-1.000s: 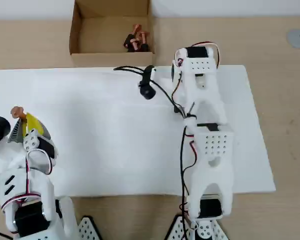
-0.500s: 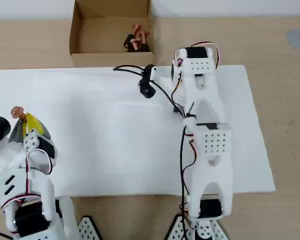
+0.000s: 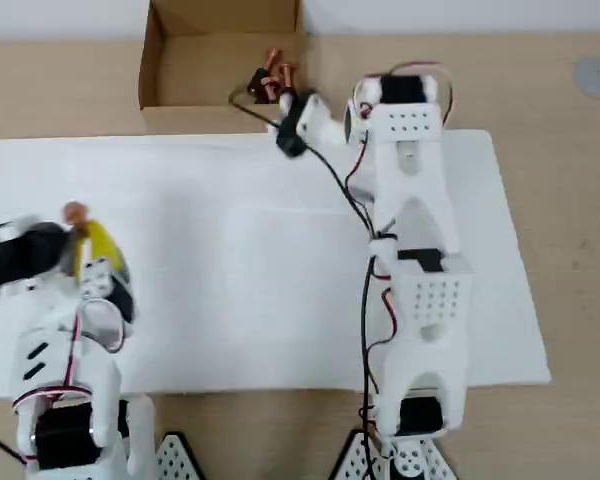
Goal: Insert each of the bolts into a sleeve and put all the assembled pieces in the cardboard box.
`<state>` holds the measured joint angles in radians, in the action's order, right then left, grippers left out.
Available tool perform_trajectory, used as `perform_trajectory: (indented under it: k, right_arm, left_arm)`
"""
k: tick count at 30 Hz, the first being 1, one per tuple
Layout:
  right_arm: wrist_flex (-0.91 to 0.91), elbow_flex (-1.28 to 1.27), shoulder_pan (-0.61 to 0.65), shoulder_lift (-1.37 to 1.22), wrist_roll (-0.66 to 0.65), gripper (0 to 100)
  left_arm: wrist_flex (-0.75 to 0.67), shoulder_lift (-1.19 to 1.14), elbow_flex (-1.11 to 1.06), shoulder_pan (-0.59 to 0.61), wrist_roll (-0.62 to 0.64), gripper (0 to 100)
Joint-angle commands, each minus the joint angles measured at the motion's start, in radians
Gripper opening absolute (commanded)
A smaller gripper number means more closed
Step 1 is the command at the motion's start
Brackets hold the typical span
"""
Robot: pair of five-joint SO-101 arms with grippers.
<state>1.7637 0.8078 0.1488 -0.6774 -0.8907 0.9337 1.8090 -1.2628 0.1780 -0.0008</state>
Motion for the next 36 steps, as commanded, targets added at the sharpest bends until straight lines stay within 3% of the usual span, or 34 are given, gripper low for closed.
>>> perform_trajectory:
  k: [1,10,19,25,30,36]
  right_arm:
    - [0.012,0.054,0.028,0.202,0.114,1.0]
    - [0.023,0.059,0.059,0.588,0.451,1.0]
    - [0.023,-0.027,0.137,1.059,0.479,1.0]
    - [0.012,-0.433,0.139,1.251,0.479,1.0]
    - [-0.16,-0.811,0.137,1.394,0.489,1.0]
    - [-0.473,-1.204,0.236,1.587,0.781,1.0]
  left_arm:
    - [-0.012,0.013,0.049,-0.064,-0.026,1]
    - [-0.198,0.015,0.094,-0.081,-0.028,1]
    - [-0.201,0.012,0.229,-0.084,-0.041,1]
    - [-0.19,0.013,0.324,-0.086,-0.08,1]
    - [-0.192,0.013,0.367,-0.086,-0.08,1]
    - [-0.192,0.013,0.414,-0.08,-0.083,1]
